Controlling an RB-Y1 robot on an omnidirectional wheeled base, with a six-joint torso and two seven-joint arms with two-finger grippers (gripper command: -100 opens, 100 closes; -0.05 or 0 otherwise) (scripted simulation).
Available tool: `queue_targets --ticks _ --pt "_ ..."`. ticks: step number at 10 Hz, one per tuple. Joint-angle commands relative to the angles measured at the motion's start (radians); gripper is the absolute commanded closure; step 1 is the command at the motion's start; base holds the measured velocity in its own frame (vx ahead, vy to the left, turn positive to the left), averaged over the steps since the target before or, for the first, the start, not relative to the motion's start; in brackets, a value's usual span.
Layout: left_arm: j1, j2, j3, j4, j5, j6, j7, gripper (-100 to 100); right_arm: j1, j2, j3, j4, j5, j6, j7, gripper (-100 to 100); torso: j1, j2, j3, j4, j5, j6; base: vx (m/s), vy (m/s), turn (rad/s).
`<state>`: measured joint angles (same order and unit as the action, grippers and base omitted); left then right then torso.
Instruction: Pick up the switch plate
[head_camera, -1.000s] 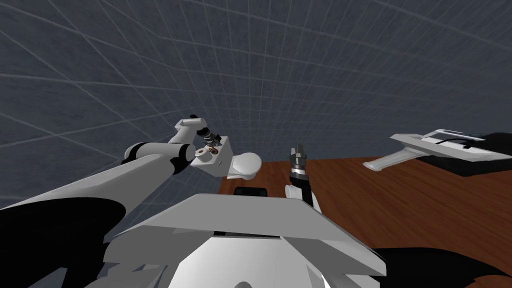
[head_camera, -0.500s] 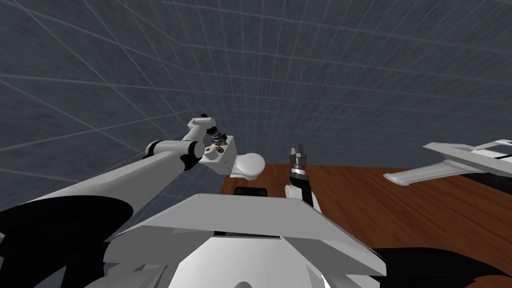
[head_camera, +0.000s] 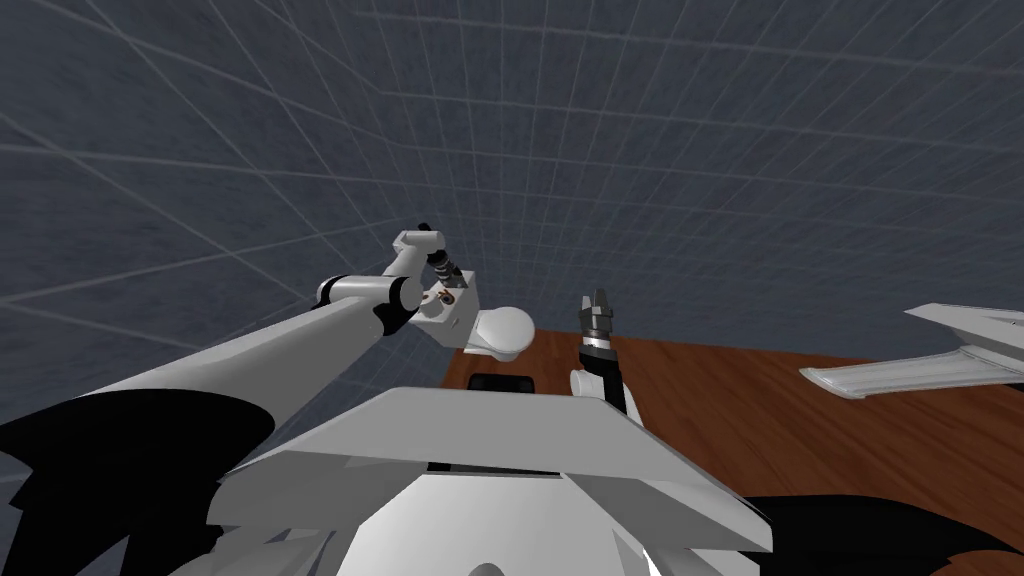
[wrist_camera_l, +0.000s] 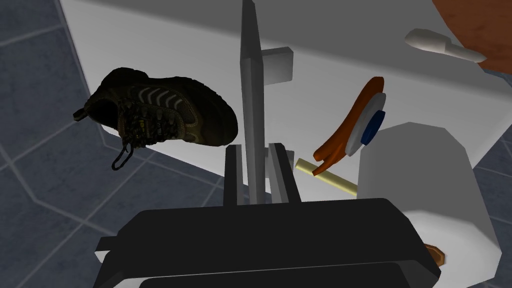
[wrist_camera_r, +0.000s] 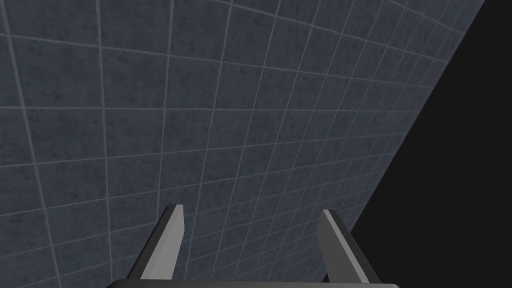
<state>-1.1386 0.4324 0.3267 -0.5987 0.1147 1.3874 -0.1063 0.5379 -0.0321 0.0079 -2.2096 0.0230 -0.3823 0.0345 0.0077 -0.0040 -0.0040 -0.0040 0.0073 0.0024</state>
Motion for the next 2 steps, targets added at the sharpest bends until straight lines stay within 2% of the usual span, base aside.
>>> queue_targets --ticks 1,2 --pt "0.000 0.000 0.000 0.000 0.000 0.000 0.000 100 0.000 0.000 0.000 0.000 0.000 0.000 0.000 0 0.000 0.000 0.000 0.000 0.000 0.000 0.008 -0.001 -0.001" --pt "-0.005 0.000 0.000 0.006 -0.003 -0.008 -0.002 0 0.000 0.000 0.000 0.000 0.000 0.000 0.000 0 0.000 0.001 0.001 0.000 0.000 0.000 0.000 0.000 0.000"
